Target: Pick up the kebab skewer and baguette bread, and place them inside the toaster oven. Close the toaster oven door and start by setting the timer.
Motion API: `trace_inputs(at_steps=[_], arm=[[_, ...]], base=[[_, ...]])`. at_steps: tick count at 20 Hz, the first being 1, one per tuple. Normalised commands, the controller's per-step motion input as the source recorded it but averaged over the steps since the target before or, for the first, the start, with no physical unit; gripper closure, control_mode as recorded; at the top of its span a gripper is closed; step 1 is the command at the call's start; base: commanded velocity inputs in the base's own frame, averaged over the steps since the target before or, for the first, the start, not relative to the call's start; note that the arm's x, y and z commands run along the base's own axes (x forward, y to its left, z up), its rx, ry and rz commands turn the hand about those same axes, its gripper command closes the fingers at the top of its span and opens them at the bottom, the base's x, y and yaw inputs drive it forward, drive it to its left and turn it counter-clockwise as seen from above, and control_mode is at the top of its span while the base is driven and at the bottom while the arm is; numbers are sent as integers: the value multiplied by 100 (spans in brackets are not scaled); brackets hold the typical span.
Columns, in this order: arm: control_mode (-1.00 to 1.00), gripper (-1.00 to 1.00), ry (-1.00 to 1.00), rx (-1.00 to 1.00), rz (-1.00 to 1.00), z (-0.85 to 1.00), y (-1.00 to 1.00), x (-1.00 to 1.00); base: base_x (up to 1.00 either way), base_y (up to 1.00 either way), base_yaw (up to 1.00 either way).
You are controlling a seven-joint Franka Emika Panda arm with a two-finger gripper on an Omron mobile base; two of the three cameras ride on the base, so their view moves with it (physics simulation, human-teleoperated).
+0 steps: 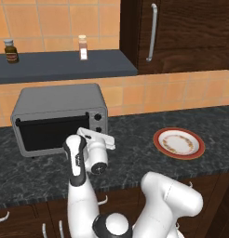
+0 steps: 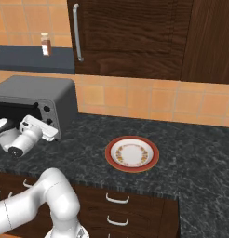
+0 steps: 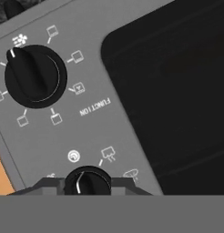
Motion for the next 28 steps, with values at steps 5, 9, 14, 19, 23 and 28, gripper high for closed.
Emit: trace_inputs(at_steps=[5, 9, 14, 19, 23, 28], arm=[[-100, 100, -21, 69, -4, 0, 0, 0], [-100, 100, -29, 72, -1, 0, 0, -1], [-100, 100, -33, 74, -3, 0, 0, 0], [-100, 100, -30, 79, -10, 0, 0, -1], [-100, 100, -26, 81, -17, 0, 0, 0], [-100, 100, -21, 82, -20, 0, -3, -3]], base=[[0, 0, 0], [0, 0, 0], [0, 0, 0], [0, 0, 0], [0, 0, 0], [0, 0, 0]])
